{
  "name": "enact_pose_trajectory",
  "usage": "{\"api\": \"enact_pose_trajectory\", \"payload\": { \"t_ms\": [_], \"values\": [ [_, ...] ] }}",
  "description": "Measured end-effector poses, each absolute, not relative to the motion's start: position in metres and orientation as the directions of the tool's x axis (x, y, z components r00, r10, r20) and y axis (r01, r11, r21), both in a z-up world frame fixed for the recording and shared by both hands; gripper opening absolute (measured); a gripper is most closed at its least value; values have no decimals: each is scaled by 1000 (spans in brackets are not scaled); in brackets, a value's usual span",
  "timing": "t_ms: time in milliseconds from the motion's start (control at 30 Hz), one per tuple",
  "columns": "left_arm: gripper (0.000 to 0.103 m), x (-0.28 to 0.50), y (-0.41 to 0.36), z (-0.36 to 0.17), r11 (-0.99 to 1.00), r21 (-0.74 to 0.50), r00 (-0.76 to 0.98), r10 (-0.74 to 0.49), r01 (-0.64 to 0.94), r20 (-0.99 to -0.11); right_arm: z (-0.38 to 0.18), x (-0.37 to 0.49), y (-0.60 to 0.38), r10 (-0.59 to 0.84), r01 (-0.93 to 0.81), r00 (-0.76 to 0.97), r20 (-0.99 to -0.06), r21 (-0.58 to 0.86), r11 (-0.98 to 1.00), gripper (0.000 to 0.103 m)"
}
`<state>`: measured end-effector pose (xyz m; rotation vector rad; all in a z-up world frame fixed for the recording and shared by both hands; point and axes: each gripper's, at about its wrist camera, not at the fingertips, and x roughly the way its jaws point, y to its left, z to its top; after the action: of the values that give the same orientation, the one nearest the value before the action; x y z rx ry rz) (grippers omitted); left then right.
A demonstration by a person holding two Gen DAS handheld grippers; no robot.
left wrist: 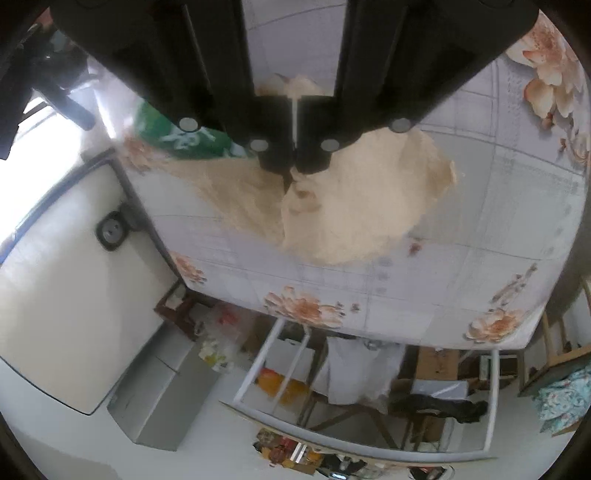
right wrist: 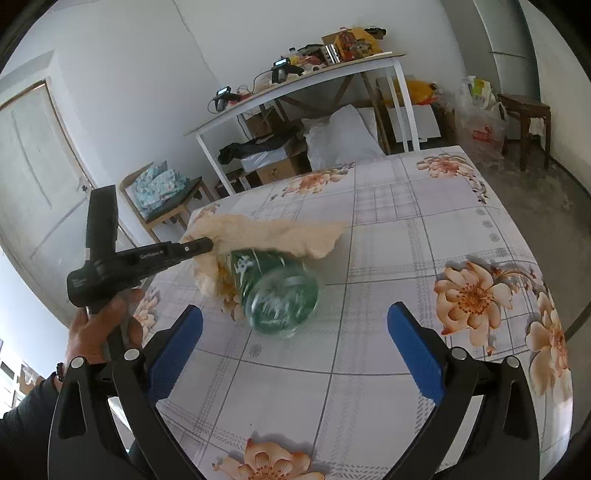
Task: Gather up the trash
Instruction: 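Grasp the brown paper with the left gripper while the right gripper grasps the green bottle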
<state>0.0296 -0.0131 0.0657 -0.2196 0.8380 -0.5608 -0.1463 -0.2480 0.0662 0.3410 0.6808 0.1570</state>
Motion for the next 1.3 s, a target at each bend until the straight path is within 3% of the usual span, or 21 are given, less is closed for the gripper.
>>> {"api": "enact_pose_trajectory", "payload": {
  "t_ms": [467, 667, 933, 1033, 1167, 1300],
  "values": [
    [0, -15, 43, 142, 805, -435, 691, -580, 404, -431, 73, -127, -237, 260, -68, 745, -614, 319, 945, 98],
    [0, -46, 85, 168, 836, -397, 748, -529, 378, -402, 89, -59, -196, 318, -225, 618, -719, 225, 948, 98],
    [0, -70, 118, 170, 837, -413, 750, -522, 359, -405, 39, 32, -160, 205, -233, 386, -899, 120, 965, 97],
    [0, -75, 119, 163, 829, -420, 735, -537, 369, -414, 26, 39, -157, 161, -212, 364, -917, 86, 973, 89],
    [0, -78, 113, 153, 820, -426, 715, -555, 382, -426, 7, 33, -149, 107, -216, 313, -944, 40, 976, 65],
    [0, -80, 108, 142, 806, -445, 695, -575, 390, -432, 8, 21, -148, 99, -192, 341, -935, 34, 981, 64]
  ]
}}
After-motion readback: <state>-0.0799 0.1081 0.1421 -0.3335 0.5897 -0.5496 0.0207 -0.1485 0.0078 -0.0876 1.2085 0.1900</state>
